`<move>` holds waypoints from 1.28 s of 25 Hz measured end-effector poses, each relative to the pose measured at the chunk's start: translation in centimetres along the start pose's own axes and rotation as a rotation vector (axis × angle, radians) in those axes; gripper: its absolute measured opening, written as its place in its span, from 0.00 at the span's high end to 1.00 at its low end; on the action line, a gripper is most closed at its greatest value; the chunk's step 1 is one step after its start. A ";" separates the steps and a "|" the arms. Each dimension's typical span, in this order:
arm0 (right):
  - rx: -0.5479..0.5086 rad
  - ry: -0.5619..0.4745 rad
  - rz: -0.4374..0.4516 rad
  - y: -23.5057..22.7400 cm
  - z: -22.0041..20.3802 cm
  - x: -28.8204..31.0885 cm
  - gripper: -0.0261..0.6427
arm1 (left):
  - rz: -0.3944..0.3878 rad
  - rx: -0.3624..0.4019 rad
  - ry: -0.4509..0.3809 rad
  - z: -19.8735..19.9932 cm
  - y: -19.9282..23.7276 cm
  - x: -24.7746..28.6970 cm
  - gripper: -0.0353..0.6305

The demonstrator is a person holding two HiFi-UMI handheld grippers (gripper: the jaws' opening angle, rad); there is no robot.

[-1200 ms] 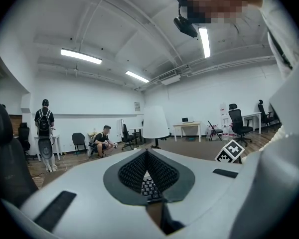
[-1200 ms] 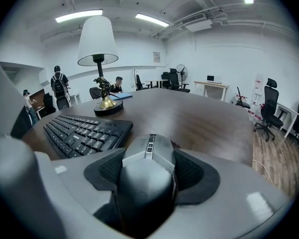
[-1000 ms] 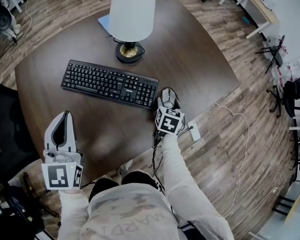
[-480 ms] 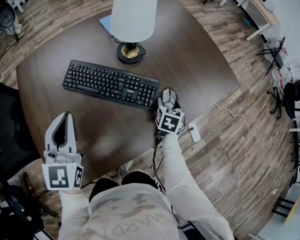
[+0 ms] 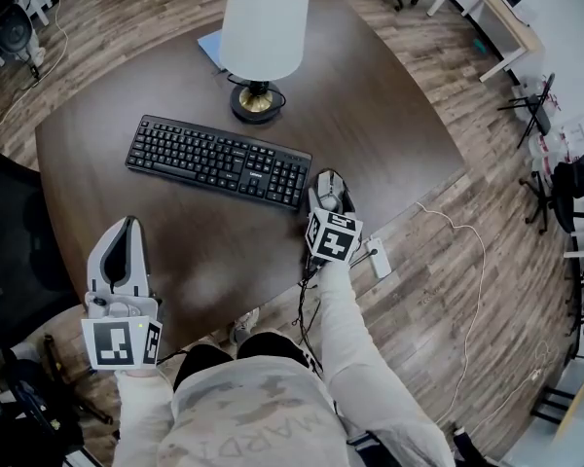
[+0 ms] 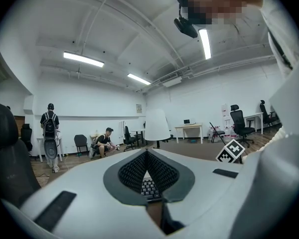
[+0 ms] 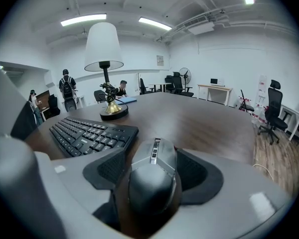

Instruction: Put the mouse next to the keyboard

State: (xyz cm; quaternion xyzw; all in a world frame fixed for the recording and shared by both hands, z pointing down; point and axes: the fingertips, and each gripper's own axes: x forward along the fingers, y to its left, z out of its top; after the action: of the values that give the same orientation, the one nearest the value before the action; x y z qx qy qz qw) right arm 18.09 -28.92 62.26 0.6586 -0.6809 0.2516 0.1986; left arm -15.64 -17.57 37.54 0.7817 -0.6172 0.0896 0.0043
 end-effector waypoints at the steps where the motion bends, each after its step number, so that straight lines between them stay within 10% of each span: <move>1: -0.002 -0.010 -0.001 0.0 0.2 -0.4 0.47 | -0.001 0.001 -0.004 0.1 0.0 -0.1 0.94; 6: 0.009 -0.067 0.016 0.2 1.0 -3.0 0.51 | -0.011 0.001 -0.024 0.9 -0.4 -1.0 0.94; 13: 0.022 -0.127 0.052 1.4 1.5 -7.3 0.94 | -0.044 0.002 -0.051 1.5 -0.9 -2.4 0.94; 32: 0.029 -0.294 0.101 5.9 1.4 -20.6 0.94 | -0.136 -0.001 -0.118 3.4 -0.7 -9.0 0.94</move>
State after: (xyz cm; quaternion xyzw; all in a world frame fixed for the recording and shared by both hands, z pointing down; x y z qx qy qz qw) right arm 13.44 -13.36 48.30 0.6560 -0.7311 0.1720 0.0743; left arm -16.47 -9.12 33.01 0.8257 -0.5619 0.0427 -0.0256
